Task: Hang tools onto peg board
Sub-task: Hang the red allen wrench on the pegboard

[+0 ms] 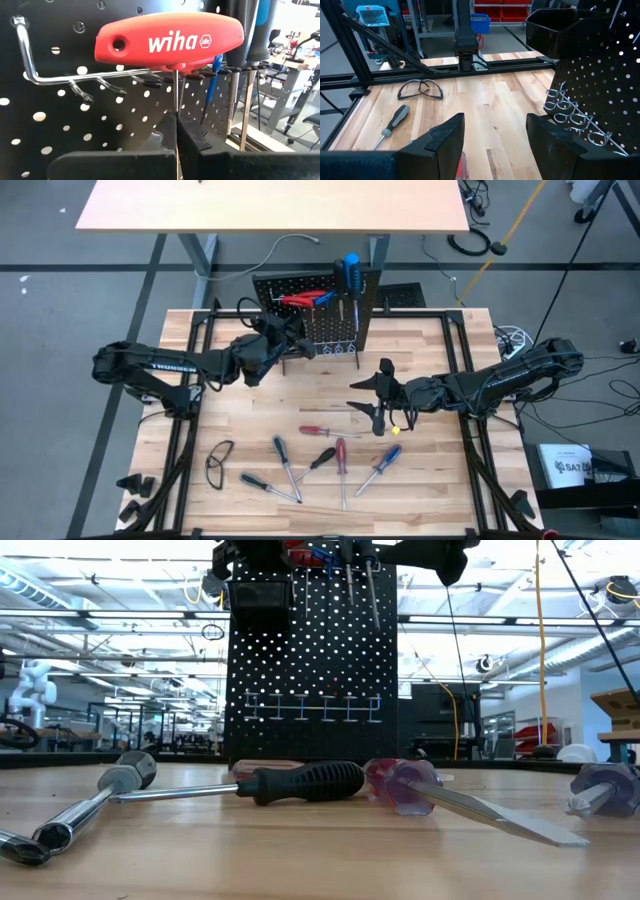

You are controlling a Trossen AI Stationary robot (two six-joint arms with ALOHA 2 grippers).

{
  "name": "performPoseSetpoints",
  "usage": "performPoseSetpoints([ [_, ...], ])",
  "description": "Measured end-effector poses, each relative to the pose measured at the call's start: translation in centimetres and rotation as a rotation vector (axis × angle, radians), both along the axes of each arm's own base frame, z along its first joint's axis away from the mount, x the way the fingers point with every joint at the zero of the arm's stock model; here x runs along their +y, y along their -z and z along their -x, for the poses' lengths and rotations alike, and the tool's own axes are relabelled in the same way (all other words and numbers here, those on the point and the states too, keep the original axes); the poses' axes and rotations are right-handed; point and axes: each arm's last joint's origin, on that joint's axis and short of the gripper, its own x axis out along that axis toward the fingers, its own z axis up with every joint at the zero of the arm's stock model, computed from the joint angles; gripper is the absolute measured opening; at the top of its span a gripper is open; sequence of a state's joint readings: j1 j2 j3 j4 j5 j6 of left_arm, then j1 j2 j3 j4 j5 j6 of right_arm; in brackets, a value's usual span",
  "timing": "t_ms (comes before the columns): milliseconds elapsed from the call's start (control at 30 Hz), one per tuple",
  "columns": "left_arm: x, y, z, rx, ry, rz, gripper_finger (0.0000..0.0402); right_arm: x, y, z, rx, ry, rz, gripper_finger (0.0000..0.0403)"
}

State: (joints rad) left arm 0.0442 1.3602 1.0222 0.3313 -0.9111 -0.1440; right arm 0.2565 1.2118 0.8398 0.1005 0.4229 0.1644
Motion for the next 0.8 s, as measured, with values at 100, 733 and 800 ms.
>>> performPoseSetpoints([
  [100,0.2,0.1,0.0,0.008,-0.007,0.000,0.0000,0.0,0.0,0.0,0.000,0.001,-0.003,0.0206],
  [733,1.4,0.7,0.3,0.074,-0.059,0.008,0.0000,0.0,0.0,0.0,-0.001,0.002,-0.007,0.0206],
  [800,1.4,0.7,0.3,0.080,-0.059,0.004,0.0000,0.0,0.0,0.0,-0.001,0.002,-0.007,0.0206],
])
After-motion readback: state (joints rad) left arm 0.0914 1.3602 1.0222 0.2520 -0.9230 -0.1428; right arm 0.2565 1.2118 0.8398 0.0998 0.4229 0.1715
